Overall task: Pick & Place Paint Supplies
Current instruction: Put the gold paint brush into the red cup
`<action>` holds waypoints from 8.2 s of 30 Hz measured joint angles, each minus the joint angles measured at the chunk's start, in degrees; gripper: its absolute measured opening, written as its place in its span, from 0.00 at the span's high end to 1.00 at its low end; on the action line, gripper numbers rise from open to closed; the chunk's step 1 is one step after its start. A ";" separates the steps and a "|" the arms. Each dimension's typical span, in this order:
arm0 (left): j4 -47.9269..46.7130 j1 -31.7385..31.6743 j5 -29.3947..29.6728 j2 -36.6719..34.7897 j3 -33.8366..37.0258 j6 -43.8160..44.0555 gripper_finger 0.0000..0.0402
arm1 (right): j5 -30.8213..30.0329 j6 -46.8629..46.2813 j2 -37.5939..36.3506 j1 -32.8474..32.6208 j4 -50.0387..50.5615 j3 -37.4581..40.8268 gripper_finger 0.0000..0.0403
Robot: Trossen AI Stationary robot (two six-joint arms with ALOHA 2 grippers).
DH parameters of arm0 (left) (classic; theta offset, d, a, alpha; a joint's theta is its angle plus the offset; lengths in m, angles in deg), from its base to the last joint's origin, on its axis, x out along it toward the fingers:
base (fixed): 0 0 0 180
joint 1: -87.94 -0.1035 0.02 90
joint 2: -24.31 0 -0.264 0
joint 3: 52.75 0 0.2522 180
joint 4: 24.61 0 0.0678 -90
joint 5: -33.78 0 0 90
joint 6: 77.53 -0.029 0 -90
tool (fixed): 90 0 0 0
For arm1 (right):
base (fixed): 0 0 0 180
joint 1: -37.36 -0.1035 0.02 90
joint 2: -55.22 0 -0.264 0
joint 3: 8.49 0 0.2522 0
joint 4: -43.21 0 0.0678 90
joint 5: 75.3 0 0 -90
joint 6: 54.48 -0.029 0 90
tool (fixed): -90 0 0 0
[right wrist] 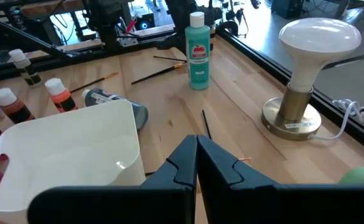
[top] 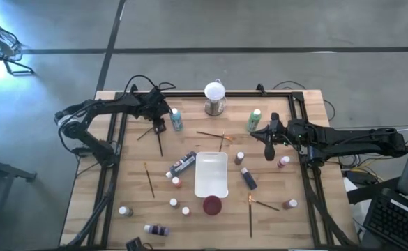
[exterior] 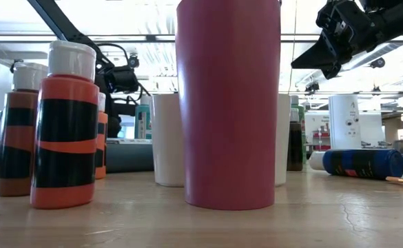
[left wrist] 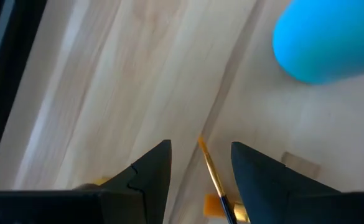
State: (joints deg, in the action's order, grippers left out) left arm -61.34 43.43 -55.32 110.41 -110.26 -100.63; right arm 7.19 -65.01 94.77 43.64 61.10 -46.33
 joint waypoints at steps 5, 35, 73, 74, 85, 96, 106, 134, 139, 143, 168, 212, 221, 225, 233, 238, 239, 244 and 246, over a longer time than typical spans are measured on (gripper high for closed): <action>0.08 0.01 -0.31 0.01 0.04 1.10 0.57 | 0.00 0.02 0.00 0.00 0.00 0.00 0.98; -11.74 -0.43 -1.53 -17.65 -8.65 6.60 0.59 | -0.09 0.80 -0.02 0.02 -0.89 1.14 0.98; -26.63 -0.26 -2.96 11.44 -22.45 -8.44 0.63 | 0.04 0.00 -0.02 0.02 3.07 1.20 0.98; -26.67 -0.26 -2.82 11.98 -22.45 -8.39 0.63 | 0.04 0.02 -0.02 0.02 3.07 1.20 0.98; -26.70 -0.31 -0.83 15.55 -22.45 -7.74 0.63 | 0.04 0.02 -0.02 0.00 3.07 1.25 0.98; -26.02 -0.37 -0.84 17.86 -22.45 -6.28 0.63 | 0.04 0.16 -0.02 0.02 3.09 1.27 0.98; -24.89 -0.41 -0.64 19.09 -22.56 -4.22 0.67 | 0.03 0.22 -0.02 0.02 3.13 1.27 0.98; -34.90 -0.50 -1.81 14.89 -25.48 -0.03 1.00 | 0.03 0.64 -0.02 0.02 3.10 1.27 0.98; -36.71 -0.50 -1.93 8.00 -28.21 1.35 1.00 | 0.04 0.63 -0.02 0.02 3.09 1.28 0.98; -36.56 -0.16 -5.99 1.39 -29.94 3.79 1.00 | 0.02 0.63 -0.02 0.02 3.00 1.27 0.98; 12.29 46.42 6.22 -33.37 -10.66 16.54 1.00 | -7.96 0.18 -1.08 0.04 -2.79 -1.84 0.98; 62.41 69.76 1.23 -3.64 -5.37 21.11 1.00 | -10.67 -2.58 -1.29 0.00 -1.35 -1.79 0.98; 63.25 67.87 0.98 1.91 -5.35 20.77 1.00 | -10.64 -2.56 -1.29 0.00 -1.35 -1.77 0.98; 67.26 66.63 -4.13 5.17 -4.84 20.39 1.00 | -10.64 -2.56 -1.29 0.00 -1.10 -1.77 0.98; 75.91 66.32 -6.45 9.85 -1.62 20.91 1.00 | -10.53 -2.49 -1.25 0.00 0.33 -1.75 0.98; 84.64 66.30 -7.45 12.06 2.19 21.25 1.00 | -10.52 -2.84 -1.22 0.00 1.74 -1.73 0.98; 85.84 66.30 -7.43 12.39 2.80 21.29 1.00 | -10.51 -2.84 -1.22 0.00 1.69 -1.73 0.98; 86.51 65.90 -6.54 13.33 3.65 21.31 1.00 | -10.52 -2.82 -1.22 0.00 1.66 -1.73 0.98; 85.93 65.56 -6.40 14.07 3.74 21.32 1.00 | -10.53 -2.86 -1.22 0.00 1.66 -1.73 0.98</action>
State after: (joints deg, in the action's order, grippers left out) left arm 24.59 108.99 -61.72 124.48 -106.52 -79.31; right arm -3.33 -67.87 93.55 43.64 62.76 -48.05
